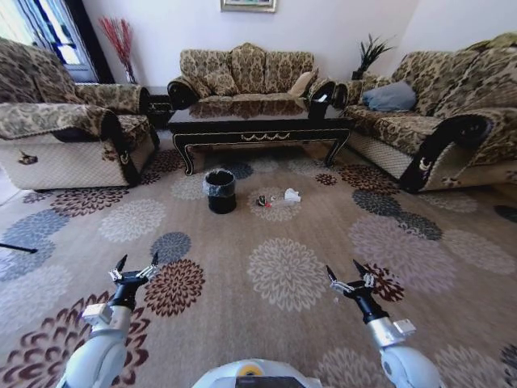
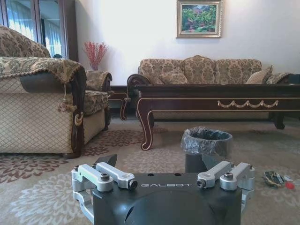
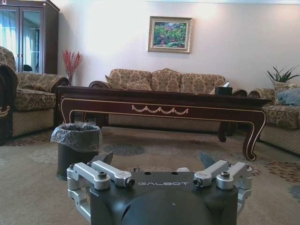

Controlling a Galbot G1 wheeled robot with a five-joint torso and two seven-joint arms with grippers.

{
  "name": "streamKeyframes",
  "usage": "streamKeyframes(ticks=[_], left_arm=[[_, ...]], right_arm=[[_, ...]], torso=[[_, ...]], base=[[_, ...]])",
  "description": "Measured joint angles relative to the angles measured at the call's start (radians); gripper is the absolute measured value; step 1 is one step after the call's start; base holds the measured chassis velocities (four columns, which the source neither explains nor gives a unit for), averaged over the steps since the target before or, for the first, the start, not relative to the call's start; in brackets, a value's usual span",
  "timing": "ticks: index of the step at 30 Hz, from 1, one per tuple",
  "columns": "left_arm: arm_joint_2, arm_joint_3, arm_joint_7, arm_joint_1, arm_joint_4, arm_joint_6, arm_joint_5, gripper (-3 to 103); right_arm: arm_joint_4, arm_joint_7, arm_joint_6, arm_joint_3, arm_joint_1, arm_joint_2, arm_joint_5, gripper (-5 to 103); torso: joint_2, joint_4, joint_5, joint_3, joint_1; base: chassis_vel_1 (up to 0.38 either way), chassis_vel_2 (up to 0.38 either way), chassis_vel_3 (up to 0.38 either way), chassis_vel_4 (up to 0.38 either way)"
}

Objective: Move to the front of the table and pick up the trash from the floor, then place it into the trash bin.

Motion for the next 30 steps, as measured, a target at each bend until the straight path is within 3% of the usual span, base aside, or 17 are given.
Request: streamKeyframes(ticks=[30], left_arm=[[-0.009,-0.01,-0.01,0.0,0.002,0.009,-0.002,100]], right_arm=[[0.001,-0.019,0.005,0.003,-0.005,0.002,-0.007,100]], torso=[[0.0,0.0003,0.0,0.0,0.0]], base=[[-0.175,0.179,0.172,-0.175]])
